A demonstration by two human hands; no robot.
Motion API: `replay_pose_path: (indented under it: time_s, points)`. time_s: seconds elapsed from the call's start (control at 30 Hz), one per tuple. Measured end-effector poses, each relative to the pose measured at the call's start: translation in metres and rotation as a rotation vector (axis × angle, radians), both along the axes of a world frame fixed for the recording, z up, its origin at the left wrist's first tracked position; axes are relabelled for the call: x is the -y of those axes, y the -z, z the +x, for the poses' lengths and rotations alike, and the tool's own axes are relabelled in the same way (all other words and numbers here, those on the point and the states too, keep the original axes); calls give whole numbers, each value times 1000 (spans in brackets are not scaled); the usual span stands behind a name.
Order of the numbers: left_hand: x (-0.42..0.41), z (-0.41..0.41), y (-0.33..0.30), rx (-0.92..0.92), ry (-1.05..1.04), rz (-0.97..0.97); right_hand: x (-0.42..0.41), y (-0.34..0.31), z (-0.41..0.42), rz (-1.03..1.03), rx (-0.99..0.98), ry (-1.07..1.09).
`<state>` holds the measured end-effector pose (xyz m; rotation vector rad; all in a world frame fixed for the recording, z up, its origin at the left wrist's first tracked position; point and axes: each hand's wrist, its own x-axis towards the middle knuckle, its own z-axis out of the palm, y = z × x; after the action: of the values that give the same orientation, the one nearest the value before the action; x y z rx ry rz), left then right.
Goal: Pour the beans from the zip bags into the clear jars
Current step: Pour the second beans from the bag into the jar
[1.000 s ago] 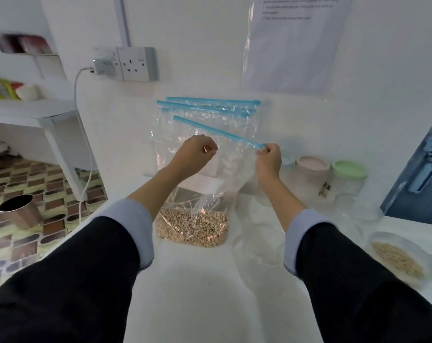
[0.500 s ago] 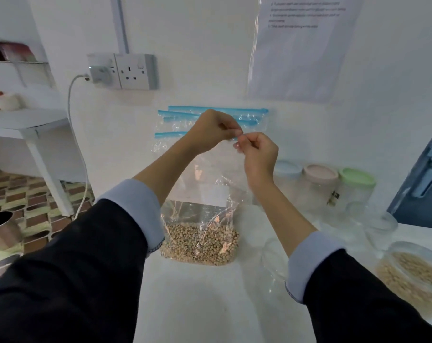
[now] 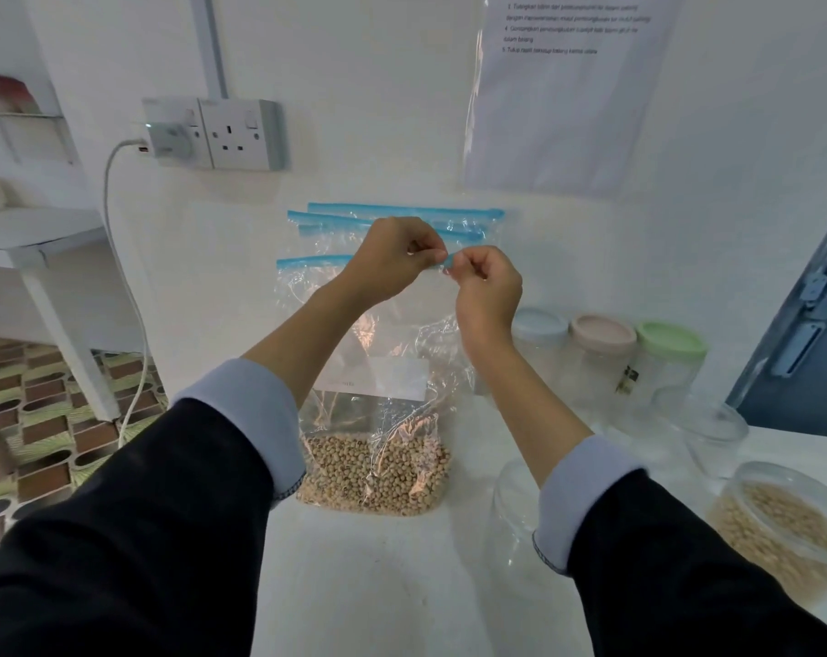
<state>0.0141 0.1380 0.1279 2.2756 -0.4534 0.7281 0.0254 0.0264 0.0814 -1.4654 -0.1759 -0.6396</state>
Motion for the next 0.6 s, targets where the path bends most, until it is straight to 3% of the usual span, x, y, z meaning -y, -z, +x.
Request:
replay_pose_path:
  time_s: [0.6]
  points:
    - [-14,10,6,22,-18,80,7,-4,8,213,-102,-20]
